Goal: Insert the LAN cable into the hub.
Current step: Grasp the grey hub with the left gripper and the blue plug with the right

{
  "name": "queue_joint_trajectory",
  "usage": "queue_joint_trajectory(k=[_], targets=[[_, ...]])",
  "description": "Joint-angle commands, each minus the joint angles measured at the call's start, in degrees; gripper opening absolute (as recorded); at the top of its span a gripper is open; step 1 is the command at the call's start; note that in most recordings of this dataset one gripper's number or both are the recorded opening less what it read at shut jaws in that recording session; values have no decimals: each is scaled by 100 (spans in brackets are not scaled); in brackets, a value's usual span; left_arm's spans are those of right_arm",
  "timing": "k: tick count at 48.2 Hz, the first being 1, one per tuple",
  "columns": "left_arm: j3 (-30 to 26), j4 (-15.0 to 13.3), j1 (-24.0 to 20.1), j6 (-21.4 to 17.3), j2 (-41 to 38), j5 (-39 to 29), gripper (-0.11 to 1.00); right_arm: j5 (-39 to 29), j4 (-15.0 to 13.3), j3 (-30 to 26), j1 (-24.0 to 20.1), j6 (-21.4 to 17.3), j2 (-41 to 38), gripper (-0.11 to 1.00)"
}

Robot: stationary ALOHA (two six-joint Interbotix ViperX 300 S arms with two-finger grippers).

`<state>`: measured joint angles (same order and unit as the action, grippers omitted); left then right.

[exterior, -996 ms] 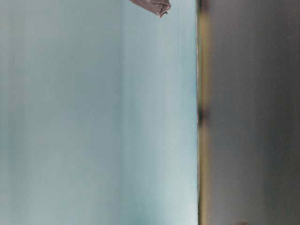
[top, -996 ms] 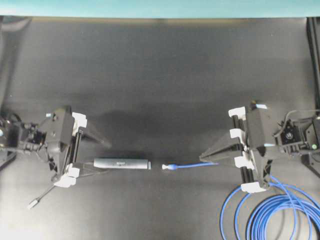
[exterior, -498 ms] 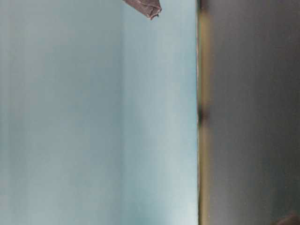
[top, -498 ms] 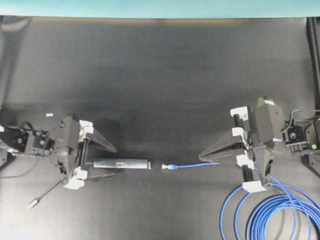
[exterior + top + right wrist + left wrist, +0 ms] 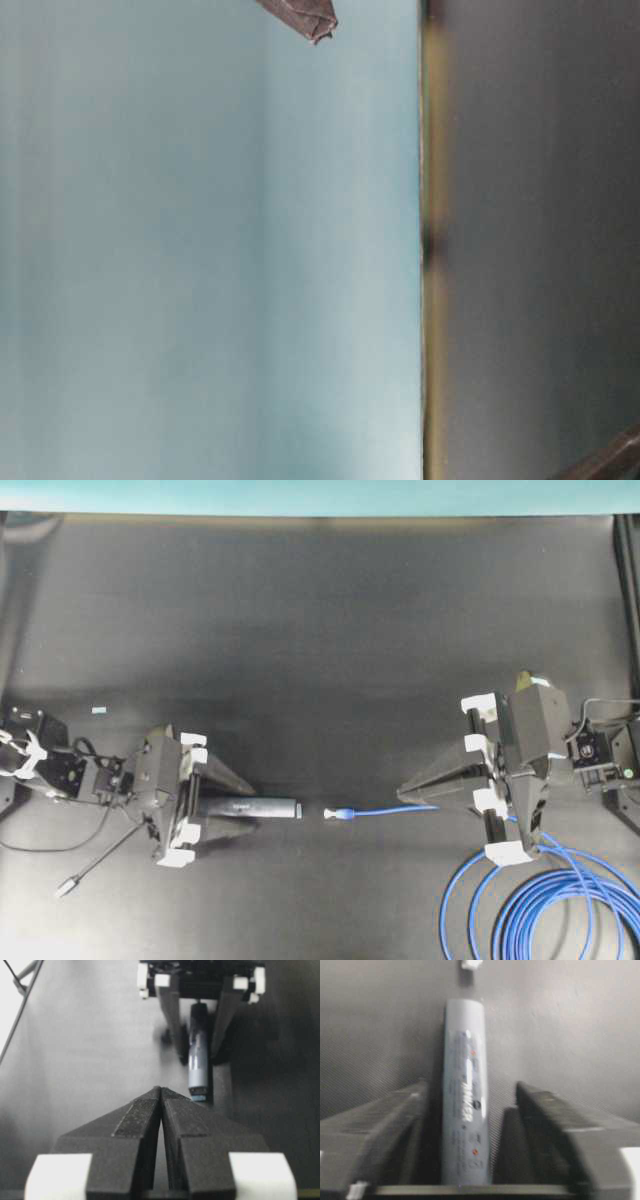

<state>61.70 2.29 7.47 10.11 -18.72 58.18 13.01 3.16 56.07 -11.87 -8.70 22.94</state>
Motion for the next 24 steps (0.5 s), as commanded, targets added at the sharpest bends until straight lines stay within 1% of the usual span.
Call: queue_joint_trajectory(k=[1, 3, 7, 10, 13, 16, 20, 24], targets=[[-44, 18, 53, -44, 79, -53, 38, 53, 9, -9, -18, -105, 9, 3], [-53, 18, 44, -53, 123, -79, 28, 53, 9, 18, -26, -141, 0, 5], [-79, 18, -9, -62, 272, -299, 28, 53, 9, 88, -18, -176, 9, 11], [-123, 18, -62, -26, 422, -606, 28, 62, 9, 158, -26, -185, 9, 16], [-193, 18, -114, 26, 624, -1011, 28, 79, 9, 202, -26, -185, -9, 24], [-325, 18, -158, 88, 879, -1556, 28, 97, 9, 229, -26, -176, -35, 34], [-563, 18, -229, 211, 1310, -2610, 28, 141, 9, 272, -26, -176, -97, 48], [-782, 18, -264, 202, 1705, -3639, 28, 290, 9, 316, -26, -176, -272, 58]])
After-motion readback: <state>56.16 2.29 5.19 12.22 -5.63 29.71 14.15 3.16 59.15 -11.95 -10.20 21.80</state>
